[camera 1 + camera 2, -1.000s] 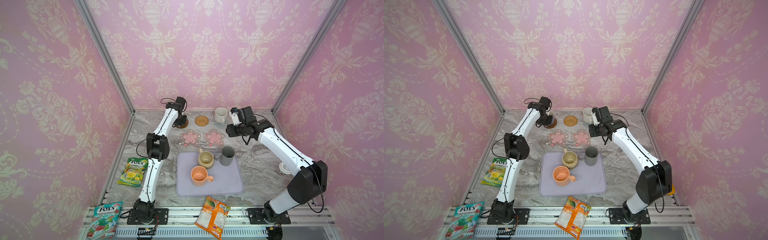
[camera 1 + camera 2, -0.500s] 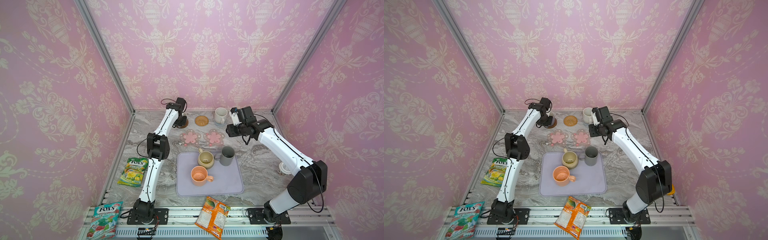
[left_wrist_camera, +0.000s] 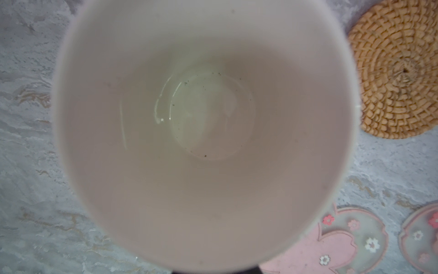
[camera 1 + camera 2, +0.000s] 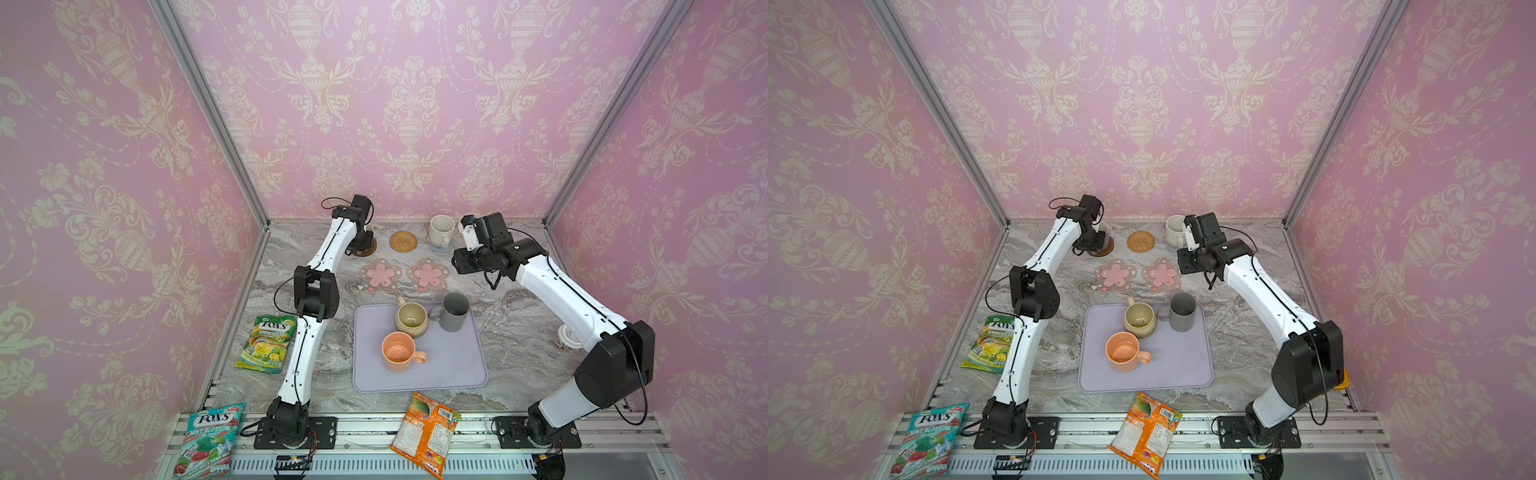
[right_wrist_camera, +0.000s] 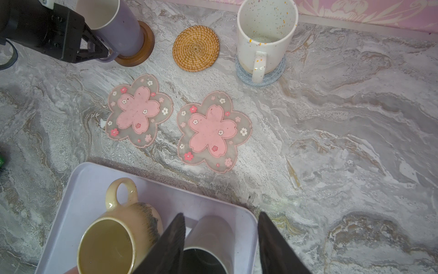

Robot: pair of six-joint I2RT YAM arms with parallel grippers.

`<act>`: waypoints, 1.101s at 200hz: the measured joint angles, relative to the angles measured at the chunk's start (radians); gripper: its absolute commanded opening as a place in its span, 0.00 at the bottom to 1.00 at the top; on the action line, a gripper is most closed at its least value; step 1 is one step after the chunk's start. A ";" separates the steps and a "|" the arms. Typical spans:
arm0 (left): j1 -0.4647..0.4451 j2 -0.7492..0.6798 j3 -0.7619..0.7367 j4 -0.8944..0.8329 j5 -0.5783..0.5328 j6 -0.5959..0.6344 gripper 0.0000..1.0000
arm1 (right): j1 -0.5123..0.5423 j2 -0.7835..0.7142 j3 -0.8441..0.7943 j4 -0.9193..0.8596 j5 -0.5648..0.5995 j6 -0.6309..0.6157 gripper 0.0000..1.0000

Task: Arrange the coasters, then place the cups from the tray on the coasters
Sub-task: 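Carry the lavender mug to the brown wooden coaster and lower it, then open the left gripper and raise it away from the placed lavender mug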

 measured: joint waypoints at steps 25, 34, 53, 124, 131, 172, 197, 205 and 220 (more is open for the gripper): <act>0.003 0.001 0.000 0.006 0.013 -0.011 0.17 | 0.000 0.000 0.000 0.000 -0.006 0.000 0.51; 0.005 0.002 0.000 0.006 0.018 -0.014 0.19 | 0.000 0.000 0.000 0.000 -0.006 0.000 0.51; 0.005 0.002 0.000 0.009 0.024 -0.020 0.22 | 0.000 0.000 0.000 0.000 -0.006 0.000 0.51; 0.005 0.002 0.006 0.029 0.024 -0.027 0.32 | 0.000 0.000 0.000 0.000 -0.007 0.000 0.51; 0.005 0.002 0.007 0.028 0.024 -0.029 0.33 | 0.000 0.000 0.000 0.000 -0.008 0.000 0.51; 0.005 -0.010 0.005 -0.015 0.010 -0.031 0.36 | 0.000 -0.003 0.000 0.000 -0.029 0.009 0.51; 0.004 -0.103 -0.102 -0.023 -0.024 -0.031 0.37 | 0.000 -0.028 -0.006 0.001 -0.039 0.016 0.51; 0.003 -0.151 -0.158 -0.020 -0.039 -0.031 0.38 | 0.001 -0.048 -0.015 0.000 -0.040 0.021 0.51; -0.001 -0.269 -0.297 0.005 -0.060 -0.031 0.38 | 0.003 -0.089 -0.031 -0.005 -0.040 0.031 0.51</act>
